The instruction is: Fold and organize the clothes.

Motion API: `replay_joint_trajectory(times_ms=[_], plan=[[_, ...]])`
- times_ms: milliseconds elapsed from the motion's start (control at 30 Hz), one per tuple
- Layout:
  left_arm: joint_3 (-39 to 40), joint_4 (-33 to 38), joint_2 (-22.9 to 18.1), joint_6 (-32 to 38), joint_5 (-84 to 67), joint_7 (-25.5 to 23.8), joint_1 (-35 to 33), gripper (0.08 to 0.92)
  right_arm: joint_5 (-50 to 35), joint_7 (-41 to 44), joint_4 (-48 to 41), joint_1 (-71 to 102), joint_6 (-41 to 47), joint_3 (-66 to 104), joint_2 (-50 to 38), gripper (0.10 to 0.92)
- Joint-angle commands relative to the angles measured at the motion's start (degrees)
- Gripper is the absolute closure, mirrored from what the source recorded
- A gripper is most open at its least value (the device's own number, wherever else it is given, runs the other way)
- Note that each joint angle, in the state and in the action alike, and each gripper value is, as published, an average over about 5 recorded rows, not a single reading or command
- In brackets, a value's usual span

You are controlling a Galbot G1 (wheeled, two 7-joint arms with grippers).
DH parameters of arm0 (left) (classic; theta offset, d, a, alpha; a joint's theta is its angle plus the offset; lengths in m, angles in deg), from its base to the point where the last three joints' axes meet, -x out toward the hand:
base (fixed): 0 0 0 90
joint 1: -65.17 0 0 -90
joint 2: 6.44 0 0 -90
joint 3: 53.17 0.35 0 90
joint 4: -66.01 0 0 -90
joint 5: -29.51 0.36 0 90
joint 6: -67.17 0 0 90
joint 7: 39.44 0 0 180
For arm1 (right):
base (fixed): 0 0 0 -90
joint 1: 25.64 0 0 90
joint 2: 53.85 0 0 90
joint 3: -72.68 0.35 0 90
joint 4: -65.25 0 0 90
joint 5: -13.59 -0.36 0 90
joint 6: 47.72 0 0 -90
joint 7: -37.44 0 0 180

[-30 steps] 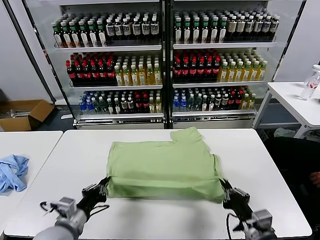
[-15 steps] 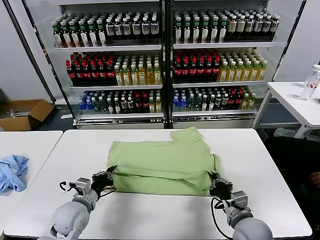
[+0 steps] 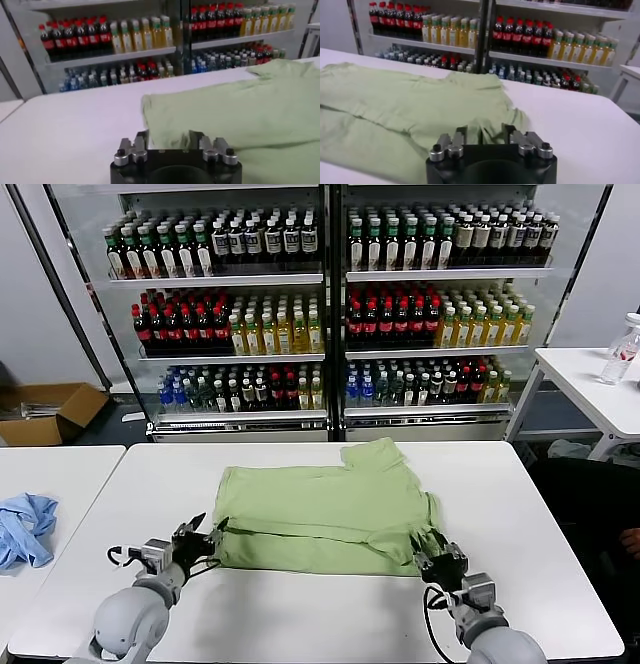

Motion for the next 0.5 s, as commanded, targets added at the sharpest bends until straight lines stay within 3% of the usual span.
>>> replay_joint_trajectory(times_ms=[33, 233, 367, 500], plan=[[-2.0, 6.2, 1.8, -4.5, -5.5, 2.8, -8.4, 0.346, -1.3, -2.4, -1.9, 2.6, 0.6, 0.7, 1.3, 0.348], [-1.0, 4.4, 0.9, -4.6, -5.1, 3.6, -7.9, 0.199, -4.1, -2.4, -4.2, 0.9, 0.5, 0.5, 1.7, 0.231], [-0.8, 4.4, 0.8, -4.6, -5.4, 3.6, -7.7, 0.209, -4.8, -2.0, -4.3, 0.5, 0.4, 0.6, 1.7, 0.314], [-0.3, 4.1, 0.6, -4.6, -5.5, 3.5, -7.3, 0.313, -5.2, -1.9, -5.4, -0.2, 0.6, 0.2, 1.7, 0.426]])
